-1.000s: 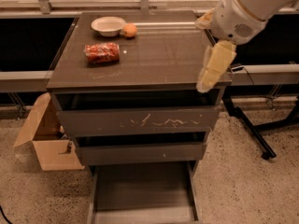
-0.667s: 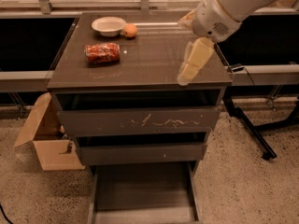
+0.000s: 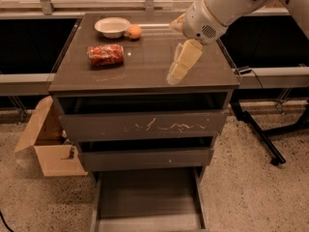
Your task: Place coke can into bottom drawer
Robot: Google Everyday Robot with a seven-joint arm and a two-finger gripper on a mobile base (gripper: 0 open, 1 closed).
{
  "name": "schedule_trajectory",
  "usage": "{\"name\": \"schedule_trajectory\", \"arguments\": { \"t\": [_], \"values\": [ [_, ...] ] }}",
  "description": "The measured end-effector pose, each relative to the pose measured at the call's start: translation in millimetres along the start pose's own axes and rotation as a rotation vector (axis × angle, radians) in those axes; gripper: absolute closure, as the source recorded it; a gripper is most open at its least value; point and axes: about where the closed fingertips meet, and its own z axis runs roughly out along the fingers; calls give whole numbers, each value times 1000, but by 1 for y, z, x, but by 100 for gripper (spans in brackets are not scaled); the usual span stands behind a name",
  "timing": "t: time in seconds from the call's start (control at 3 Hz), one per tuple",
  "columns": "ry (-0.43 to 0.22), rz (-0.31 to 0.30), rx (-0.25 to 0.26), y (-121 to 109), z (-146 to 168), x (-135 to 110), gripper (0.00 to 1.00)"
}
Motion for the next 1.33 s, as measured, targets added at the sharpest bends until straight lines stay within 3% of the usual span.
{"name": "schedule_trajectory", "arguments": {
  "t": [0.33,0.67,1.0,1.33],
  "values": [
    [-20,-6,6,-17,14,-1,0],
    [-57,-17,13,-63,49,-6,0],
    [-78,-33,14,-92,75,-17,0],
    [-94,-42,58,-118,97,-32,0]
  ]
}}
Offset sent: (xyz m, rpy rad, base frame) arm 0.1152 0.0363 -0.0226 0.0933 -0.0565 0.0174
